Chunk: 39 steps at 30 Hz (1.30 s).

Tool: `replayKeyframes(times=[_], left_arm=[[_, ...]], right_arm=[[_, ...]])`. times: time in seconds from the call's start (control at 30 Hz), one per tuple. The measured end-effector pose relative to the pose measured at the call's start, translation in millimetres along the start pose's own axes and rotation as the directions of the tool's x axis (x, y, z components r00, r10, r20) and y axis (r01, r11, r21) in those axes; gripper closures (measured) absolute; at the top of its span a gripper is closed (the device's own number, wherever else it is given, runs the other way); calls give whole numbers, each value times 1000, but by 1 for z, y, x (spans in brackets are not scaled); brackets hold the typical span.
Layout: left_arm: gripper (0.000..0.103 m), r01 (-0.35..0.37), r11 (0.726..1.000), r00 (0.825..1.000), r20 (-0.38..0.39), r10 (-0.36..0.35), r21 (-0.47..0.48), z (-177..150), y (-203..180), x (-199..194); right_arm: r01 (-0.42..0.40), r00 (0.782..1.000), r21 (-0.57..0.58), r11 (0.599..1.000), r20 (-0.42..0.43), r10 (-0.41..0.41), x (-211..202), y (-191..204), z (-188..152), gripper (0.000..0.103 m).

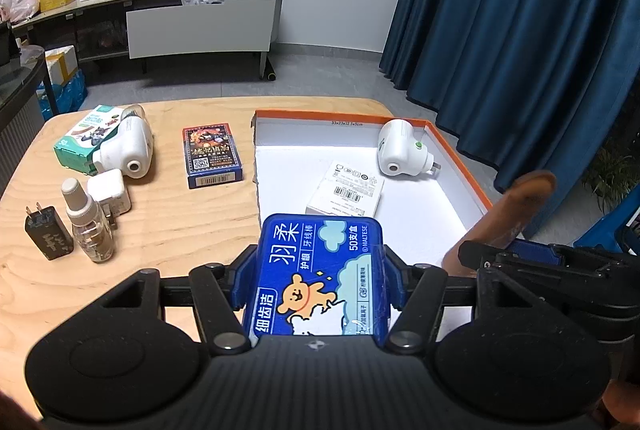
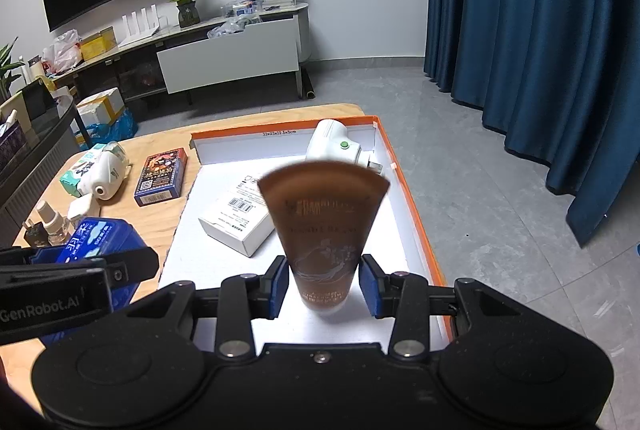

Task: Organize rigid objects
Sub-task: 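Carry the brown tube over the white box with the right gripper while the left holds the tin, then lower and release the brown tube and blue tin into the white box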

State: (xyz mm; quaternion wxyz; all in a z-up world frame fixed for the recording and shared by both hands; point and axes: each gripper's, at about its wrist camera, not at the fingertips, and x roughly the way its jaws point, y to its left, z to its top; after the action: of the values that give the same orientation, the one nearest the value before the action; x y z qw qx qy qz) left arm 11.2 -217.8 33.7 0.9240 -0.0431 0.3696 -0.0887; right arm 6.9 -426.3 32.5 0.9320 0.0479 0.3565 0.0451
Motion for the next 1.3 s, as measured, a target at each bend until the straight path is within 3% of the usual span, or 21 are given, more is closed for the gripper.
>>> replayKeyframes(times=[0.5, 0.57, 0.6, 0.87, 0.97, 1.1, 1.3], left_arm=[[40, 22, 1000, 1000, -16, -22, 7, 2, -7, 13], [40, 25, 1000, 999, -23, -24, 10, 2, -9, 15], [40, 27, 1000, 999, -26, -27, 11, 1, -10, 16], [40, 40, 999, 998, -45, -38, 30, 3, -20, 26], [40, 47, 998, 997, -58, -44, 43, 4, -25, 29], [25, 53, 997, 997, -61, -49, 59, 4, -30, 26], [23, 37, 998, 998, -48, -34, 53, 6, -23, 17]], right_arm=[[38, 999, 7, 999, 10, -38, 9, -6, 11, 54], [34, 999, 20, 999, 30, -34, 7, -8, 14, 37], [30, 999, 23, 999, 43, -31, 5, -9, 15, 35], [60, 993, 49, 997, 94, -65, -8, -19, 19, 32], [64, 992, 54, 997, 103, -69, -13, -21, 20, 26], [78, 990, 44, 996, 113, -82, -17, -20, 22, 24], [77, 990, 29, 997, 120, -80, -23, -12, 22, 20]])
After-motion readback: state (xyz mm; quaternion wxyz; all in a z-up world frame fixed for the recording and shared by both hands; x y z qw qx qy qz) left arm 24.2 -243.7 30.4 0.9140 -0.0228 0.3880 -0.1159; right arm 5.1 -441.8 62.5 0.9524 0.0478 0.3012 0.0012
